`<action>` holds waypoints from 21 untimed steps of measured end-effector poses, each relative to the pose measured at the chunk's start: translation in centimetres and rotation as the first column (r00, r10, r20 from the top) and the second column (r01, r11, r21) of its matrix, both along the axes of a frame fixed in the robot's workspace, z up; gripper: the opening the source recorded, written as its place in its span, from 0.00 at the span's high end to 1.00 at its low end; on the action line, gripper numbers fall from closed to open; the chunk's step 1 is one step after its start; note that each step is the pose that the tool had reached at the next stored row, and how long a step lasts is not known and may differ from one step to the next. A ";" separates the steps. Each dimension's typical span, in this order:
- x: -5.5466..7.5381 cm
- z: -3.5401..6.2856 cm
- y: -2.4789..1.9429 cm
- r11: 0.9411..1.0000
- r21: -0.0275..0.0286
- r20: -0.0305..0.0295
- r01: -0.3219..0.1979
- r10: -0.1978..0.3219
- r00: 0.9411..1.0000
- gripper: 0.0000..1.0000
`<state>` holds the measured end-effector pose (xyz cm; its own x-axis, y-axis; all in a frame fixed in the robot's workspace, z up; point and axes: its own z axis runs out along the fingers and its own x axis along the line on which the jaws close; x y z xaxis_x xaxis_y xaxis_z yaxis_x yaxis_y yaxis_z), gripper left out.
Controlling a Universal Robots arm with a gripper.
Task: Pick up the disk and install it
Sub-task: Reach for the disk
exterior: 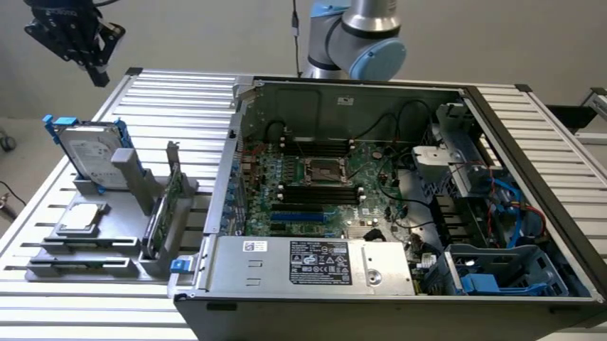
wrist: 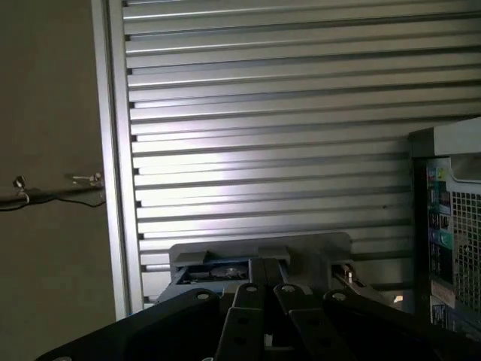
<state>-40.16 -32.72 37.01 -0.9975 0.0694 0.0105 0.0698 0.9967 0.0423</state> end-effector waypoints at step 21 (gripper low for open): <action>-2.5 -0.02 -0.05 1.000 0.000 -0.002 -0.004 0.004 1.000 0.89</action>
<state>-42.62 -32.77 36.99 -0.9978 0.0655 0.0128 0.0660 0.9969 0.0421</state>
